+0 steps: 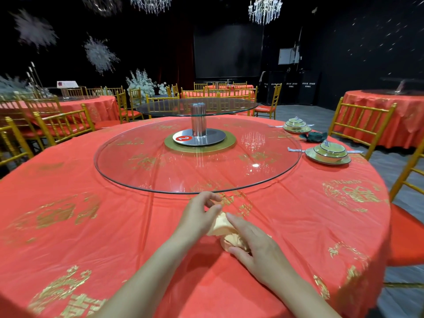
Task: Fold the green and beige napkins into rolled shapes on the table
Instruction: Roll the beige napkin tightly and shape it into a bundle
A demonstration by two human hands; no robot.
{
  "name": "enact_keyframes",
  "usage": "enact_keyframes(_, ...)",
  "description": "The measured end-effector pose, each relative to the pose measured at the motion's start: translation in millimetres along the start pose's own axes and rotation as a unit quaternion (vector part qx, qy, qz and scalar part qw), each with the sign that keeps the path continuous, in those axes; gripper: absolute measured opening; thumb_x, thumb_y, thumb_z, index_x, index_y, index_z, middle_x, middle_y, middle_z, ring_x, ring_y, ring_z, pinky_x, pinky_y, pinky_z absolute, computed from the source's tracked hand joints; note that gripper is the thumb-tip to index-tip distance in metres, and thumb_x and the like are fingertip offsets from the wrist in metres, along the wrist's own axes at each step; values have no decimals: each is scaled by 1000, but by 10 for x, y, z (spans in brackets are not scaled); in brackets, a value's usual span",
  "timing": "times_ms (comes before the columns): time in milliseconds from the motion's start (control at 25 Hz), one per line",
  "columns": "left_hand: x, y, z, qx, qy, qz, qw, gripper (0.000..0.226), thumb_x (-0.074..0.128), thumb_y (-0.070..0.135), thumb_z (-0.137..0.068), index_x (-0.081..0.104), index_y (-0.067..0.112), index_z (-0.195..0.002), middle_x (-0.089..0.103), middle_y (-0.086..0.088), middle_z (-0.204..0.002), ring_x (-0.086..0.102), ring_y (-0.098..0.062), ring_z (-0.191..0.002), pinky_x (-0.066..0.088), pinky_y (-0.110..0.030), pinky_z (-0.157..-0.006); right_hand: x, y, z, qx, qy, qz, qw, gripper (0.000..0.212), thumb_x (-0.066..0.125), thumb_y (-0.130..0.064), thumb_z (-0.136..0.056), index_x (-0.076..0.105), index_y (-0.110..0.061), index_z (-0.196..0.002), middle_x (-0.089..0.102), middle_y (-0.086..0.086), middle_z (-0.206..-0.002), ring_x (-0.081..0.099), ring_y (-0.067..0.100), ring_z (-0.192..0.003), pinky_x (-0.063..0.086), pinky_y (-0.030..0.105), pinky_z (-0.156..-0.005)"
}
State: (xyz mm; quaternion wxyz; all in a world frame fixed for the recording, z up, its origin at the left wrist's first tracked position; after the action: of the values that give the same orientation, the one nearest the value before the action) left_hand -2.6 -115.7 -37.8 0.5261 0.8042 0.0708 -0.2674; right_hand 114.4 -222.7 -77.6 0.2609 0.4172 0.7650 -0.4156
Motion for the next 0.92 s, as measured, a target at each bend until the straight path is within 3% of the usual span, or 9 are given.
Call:
enact_keyframes(80, -1, -51, 9, 59, 25, -73, 995, 9, 63, 10, -84, 67, 16, -89, 56, 14, -71, 54, -4, -69, 39, -16, -64, 34, 22, 0, -18, 16, 33, 999, 58, 43, -50, -85, 29, -41, -140, 50, -10, -138, 44, 3, -126, 26, 14, -103)
enact_keyframes(200, 61, -222, 3, 33, 14, -117, 993, 5, 64, 17, -84, 68, 14, -83, 62, 9, -75, 61, -17, -81, 44, -30, -72, 55, 28, -8, -18, 14, 52, 998, 56, 43, -46, -85, 36, -33, -138, 53, -7, -135, 46, 7, -124, 23, 14, -105)
enact_keyframes(320, 132, -261, -1, 4, 7, -122, 993, 10, 63, 26, -85, 64, 18, -79, 64, 7, -73, 61, -18, -76, 46, -34, -69, 62, 56, -3, -5, 10, 40, 999, 65, 40, -50, -84, 23, -35, -144, 39, -20, -137, 23, -8, -130, 12, 7, -106)
enact_keyframes(400, 24, -247, 55, -9, 47, -77, 996, 10, 61, 28, -88, 62, 20, -82, 63, 9, -73, 60, -15, -74, 45, -32, -68, 68, 80, 1, -3, 5, 39, 999, 66, 38, -53, -83, 16, -38, -144, 34, -24, -138, 19, -13, -129, 11, 5, -105)
enact_keyframes(480, -126, -336, 122, -52, 101, 18, 993, 13, 58, 28, -91, 61, 16, -96, 66, 1, -89, 61, -19, -85, 45, -30, -75, 70, 84, 7, -8, 9, 45, 999, 63, 39, -51, -84, 21, -39, -143, 38, -20, -140, 24, -9, -130, 13, 5, -105)
enact_keyframes(560, -224, -481, 245, -135, 148, 146, 969, 36, 59, 34, -87, 50, 16, -118, 60, -16, -113, 58, -32, -103, 46, -41, -92, 67, 83, 6, -4, 5, 44, 999, 63, 39, -51, -83, 20, -42, -142, 39, -20, -140, 25, -9, -130, 14, 5, -105)
enact_keyframes(640, -157, -549, 478, -183, 133, 197, 954, 62, 54, 43, -79, 33, 27, -135, 50, -27, -127, 51, -41, -115, 40, -53, -100, 63, 75, 4, 0, 5, 41, 999, 65, 39, -53, -83, 17, -44, -143, 35, -25, -139, 24, -12, -129, 14, 5, -103)
enact_keyframes(800, 168, -167, 885, -66, 17, 163, 984, 76, 56, 31, -86, 6, 46, -142, 54, -11, -124, 57, -22, -108, 43, -36, -98, 61, 54, 8, -5, 10, 42, 999, 66, 43, -49, -84, 18, -41, -144, 35, -25, -139, 35, -2, -129, 19, 9, -103)
enact_keyframes(920, 146, -23, 748, 12, 37, 159, 987, 75, 58, 29, -77, 19, 53, -136, 58, 1, -120, 60, -10, -98, 48, -30, -91, 62, 72, 23, 0, -3, 34, 999, 79, 55, -35, -83, 6, -52, -143, 31, -26, -139, 31, -4, -130, 18, 7, -103)
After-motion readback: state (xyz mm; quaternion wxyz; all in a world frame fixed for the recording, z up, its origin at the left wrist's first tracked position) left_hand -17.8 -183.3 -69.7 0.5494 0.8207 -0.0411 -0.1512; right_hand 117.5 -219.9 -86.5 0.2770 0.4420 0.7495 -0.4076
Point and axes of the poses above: each hand's wrist, its own z-axis away from the middle knuckle, its own x-axis out of the palm, y = z × x, the point moved 5 cm from there along -z, towards the middle knuckle
